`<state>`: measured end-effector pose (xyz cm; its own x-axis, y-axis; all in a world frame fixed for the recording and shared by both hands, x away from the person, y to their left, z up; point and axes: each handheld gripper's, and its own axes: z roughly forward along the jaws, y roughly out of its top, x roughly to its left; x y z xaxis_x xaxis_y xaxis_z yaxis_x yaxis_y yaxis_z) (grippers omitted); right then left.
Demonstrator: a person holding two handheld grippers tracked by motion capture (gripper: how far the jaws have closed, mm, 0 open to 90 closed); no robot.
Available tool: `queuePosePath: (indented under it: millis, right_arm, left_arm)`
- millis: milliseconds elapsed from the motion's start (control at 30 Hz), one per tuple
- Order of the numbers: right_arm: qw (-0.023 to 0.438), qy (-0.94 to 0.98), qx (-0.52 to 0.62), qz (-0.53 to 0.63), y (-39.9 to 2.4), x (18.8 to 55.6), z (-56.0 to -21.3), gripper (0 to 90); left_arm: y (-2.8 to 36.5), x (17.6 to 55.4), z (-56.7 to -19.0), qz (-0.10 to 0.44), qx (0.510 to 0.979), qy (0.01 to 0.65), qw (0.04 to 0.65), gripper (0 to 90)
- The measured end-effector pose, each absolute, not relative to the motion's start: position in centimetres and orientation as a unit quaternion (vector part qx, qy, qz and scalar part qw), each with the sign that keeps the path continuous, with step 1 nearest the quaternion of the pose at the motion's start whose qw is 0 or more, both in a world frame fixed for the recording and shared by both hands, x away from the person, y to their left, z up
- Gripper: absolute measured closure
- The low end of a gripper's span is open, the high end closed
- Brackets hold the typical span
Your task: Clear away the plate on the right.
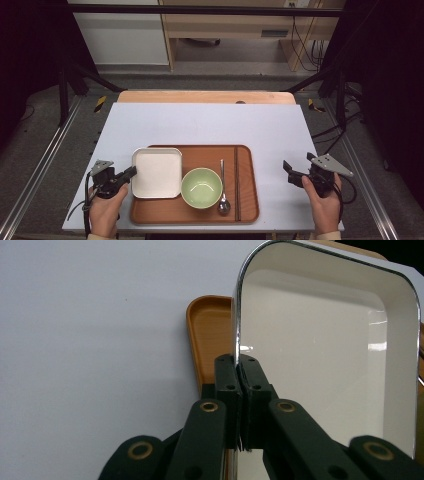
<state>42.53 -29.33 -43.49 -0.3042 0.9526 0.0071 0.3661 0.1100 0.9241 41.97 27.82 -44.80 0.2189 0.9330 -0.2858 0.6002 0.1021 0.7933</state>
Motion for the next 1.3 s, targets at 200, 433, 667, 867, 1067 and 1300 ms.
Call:
queuePosePath:
  millis: [200,433,667,867,1067,1300]
  right_arm:
    - [0.321,0.672,0.493,0.450,-29.3,42.6,-43.6,10.7]
    - [0.315,0.675,0.494,0.448,-29.2,42.7,-43.8,10.8]
    - [0.313,0.677,0.494,0.446,-29.2,42.8,-43.9,10.9]
    - [0.312,0.678,0.493,0.447,-29.1,42.8,-43.9,11.5]
    - [0.310,0.681,0.492,0.446,-29.0,42.9,-44.0,11.4]
    - [0.307,0.682,0.491,0.447,-28.9,42.9,-44.0,10.8]
  left_arm:
    - [28.0,42.6,-45.3,0.176,0.642,0.605,0.438,88.5]
    - [27.7,43.4,-46.0,0.167,0.647,0.610,0.425,87.9]
    - [27.0,43.7,-46.4,0.170,0.645,0.610,0.428,88.7]
    - [26.4,43.9,-46.6,0.174,0.649,0.606,0.426,88.7]
    - [25.9,43.9,-46.9,0.174,0.658,0.600,0.420,88.5]
    - [26.2,43.6,-46.4,0.193,0.661,0.582,0.432,82.8]
